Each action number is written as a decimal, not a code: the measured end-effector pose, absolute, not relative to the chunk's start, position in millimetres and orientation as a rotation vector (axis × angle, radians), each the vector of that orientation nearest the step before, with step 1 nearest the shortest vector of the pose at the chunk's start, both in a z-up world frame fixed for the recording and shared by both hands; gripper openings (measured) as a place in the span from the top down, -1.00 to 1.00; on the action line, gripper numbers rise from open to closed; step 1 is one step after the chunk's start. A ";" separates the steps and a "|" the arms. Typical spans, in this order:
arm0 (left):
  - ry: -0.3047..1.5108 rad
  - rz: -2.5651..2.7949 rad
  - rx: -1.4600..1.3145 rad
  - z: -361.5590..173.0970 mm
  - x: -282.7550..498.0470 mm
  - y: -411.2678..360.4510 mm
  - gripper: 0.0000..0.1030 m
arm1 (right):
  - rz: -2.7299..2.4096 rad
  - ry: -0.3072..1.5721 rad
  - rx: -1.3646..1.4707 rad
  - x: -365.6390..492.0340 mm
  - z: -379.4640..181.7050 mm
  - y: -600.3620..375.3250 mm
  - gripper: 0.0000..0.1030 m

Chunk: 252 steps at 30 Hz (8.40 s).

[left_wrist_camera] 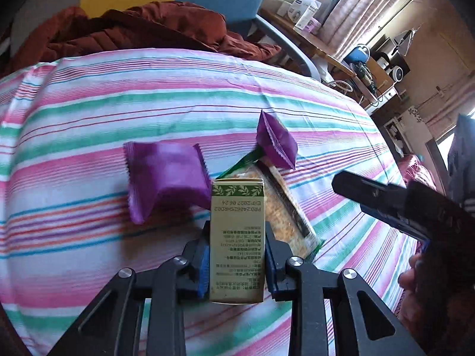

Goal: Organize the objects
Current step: 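Grasp the green-and-gold box with the left gripper while the right grasps a purple packet, then carry the green box and purple packet into the gold tray and release, then withdraw both grippers from the tray toward the remaining packets, then grasp the purple packet with the left gripper, then grasp the cracker packet with the right gripper while the left holds the purple packet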

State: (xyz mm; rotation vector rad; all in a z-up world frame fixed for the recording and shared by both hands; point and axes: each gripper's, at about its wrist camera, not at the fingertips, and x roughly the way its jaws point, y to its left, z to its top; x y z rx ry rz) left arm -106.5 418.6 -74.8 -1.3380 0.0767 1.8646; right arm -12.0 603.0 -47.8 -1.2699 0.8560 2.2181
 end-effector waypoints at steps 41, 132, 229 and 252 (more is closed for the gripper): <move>-0.085 2.031 -1.129 7.9 -52.1 244.0 0.41 | 2.634 0.635 -1.321 -61.5 28.5 489.0 0.40; 0.389 2.654 -0.819 41.5 10.3 108.5 -0.67 | 2.624 0.083 -1.073 -8.0 51.3 408.3 -0.58; 0.487 2.023 -1.170 -67.1 9.9 340.8 0.33 | 2.378 0.327 -1.486 -66.8 -71.3 521.5 -0.57; 0.394 2.023 -1.143 -75.2 6.5 332.0 0.27 | 2.366 0.322 -1.495 -69.9 -87.8 516.3 -0.66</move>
